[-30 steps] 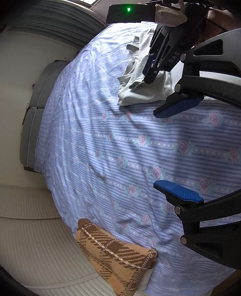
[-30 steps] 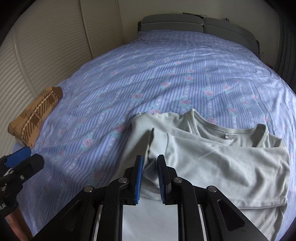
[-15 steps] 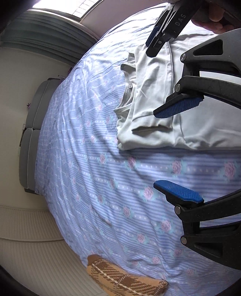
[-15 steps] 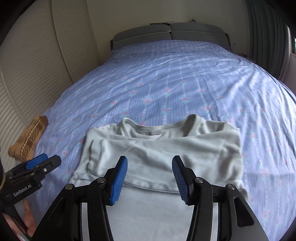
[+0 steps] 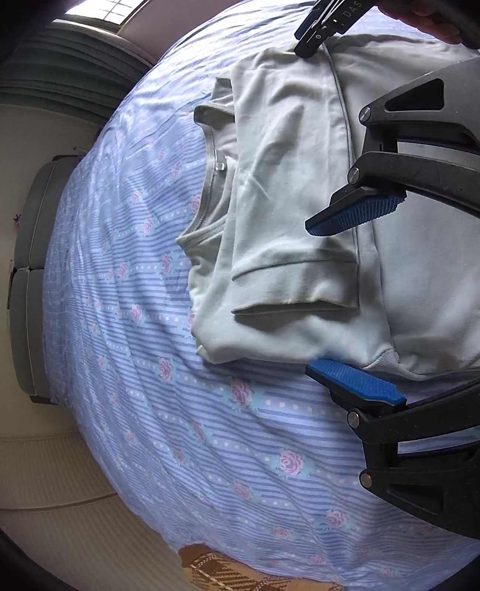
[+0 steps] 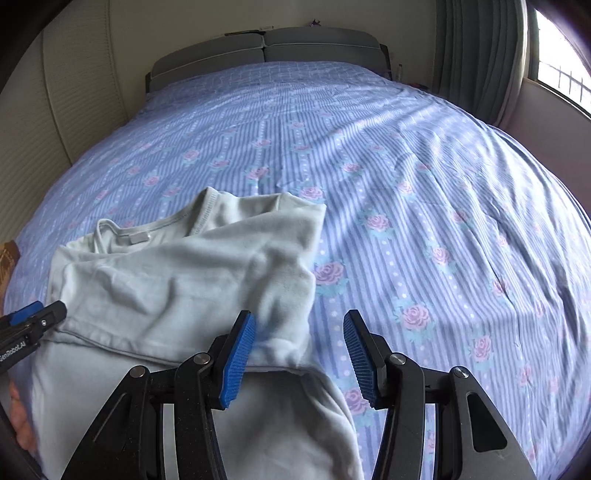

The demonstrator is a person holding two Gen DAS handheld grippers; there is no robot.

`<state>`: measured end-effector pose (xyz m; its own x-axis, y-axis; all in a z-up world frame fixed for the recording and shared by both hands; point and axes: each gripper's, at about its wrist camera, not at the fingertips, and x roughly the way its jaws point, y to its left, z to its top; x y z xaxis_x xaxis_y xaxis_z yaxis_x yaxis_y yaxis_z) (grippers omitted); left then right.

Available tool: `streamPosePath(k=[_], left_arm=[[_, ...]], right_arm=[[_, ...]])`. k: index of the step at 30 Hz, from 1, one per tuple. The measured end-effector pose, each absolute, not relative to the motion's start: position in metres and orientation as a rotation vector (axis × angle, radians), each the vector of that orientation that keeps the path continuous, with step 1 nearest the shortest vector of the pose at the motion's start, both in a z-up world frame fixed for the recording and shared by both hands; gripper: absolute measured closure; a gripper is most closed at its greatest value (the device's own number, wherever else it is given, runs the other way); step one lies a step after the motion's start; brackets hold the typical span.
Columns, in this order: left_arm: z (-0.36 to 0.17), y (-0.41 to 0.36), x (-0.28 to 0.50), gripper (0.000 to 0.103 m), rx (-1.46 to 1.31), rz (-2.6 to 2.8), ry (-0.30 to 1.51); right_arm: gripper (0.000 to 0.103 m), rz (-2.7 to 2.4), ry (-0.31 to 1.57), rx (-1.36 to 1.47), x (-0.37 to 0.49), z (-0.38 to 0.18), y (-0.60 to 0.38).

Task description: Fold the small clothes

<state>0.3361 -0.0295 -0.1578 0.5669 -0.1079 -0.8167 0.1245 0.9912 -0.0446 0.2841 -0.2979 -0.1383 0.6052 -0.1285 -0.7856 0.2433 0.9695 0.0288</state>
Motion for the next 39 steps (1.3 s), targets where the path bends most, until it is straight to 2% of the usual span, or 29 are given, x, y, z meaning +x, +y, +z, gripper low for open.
streamPosePath(k=[3, 7, 15, 29, 39], left_arm=[[-0.168, -0.021, 0.336, 0.034, -0.03, -0.132, 0.989], [-0.168, -0.021, 0.332, 0.033, -0.005, -0.129, 0.976], [-0.15, -0.011, 0.298, 0.034, -0.033, -0.132, 0.945], [-0.107, 0.007, 0.149, 0.034, -0.054, -0.145, 0.812], [-0.126, 0.03, 0.084, 0.034, -0.059, -0.096, 0.816]], right_arm=[[0.051, -0.246, 0.927, 0.148, 0.281, -0.151, -0.308], [0.038, -0.288, 0.922, 0.137, 0.275, -0.153, -0.315], [0.038, -0.277, 0.876, 0.175, 0.242, -0.127, -0.313], [0.036, -0.19, 0.795, 0.173, 0.111, -0.092, -0.274], [0.036, -0.189, 0.756, 0.14, 0.044, -0.09, -0.272]])
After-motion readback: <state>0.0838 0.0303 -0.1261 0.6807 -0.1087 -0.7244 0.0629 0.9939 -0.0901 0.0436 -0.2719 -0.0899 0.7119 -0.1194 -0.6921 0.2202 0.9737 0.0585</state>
